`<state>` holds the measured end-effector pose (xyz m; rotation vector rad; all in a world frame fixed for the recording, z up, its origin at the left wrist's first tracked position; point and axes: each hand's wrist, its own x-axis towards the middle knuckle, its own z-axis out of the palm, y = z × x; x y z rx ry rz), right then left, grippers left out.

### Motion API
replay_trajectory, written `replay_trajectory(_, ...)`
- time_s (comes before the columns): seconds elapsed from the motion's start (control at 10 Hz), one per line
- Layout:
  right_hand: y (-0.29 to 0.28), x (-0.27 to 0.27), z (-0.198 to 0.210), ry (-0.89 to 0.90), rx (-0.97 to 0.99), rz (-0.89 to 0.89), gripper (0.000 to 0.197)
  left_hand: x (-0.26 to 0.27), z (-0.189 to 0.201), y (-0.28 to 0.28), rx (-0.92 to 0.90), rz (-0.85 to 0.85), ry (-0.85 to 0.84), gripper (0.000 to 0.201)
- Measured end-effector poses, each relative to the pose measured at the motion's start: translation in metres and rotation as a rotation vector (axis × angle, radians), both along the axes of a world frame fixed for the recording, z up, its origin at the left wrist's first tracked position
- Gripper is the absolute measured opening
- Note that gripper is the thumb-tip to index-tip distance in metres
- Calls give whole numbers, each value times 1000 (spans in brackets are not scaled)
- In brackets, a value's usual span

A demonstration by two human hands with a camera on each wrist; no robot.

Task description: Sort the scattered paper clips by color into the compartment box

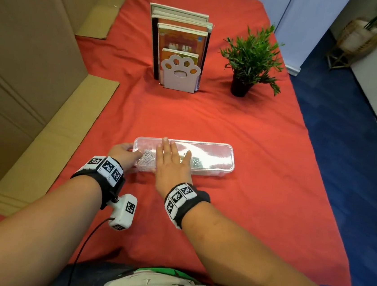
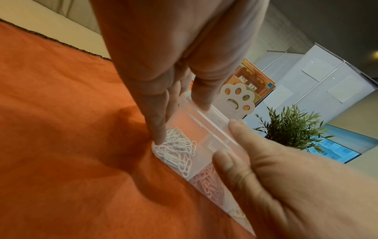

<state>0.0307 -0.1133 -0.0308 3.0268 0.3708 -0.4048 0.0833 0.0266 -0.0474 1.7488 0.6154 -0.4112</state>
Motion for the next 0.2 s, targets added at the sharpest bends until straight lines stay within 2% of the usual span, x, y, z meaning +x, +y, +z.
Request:
replay_trajectory(0.1,-2,1,5,23,7,16,63,0,5,0,48,-26,-3,28)
replay_trajectory(0.2,-10,-2,11,14,98,81,65,-2,8,0,69,-73,-11,36)
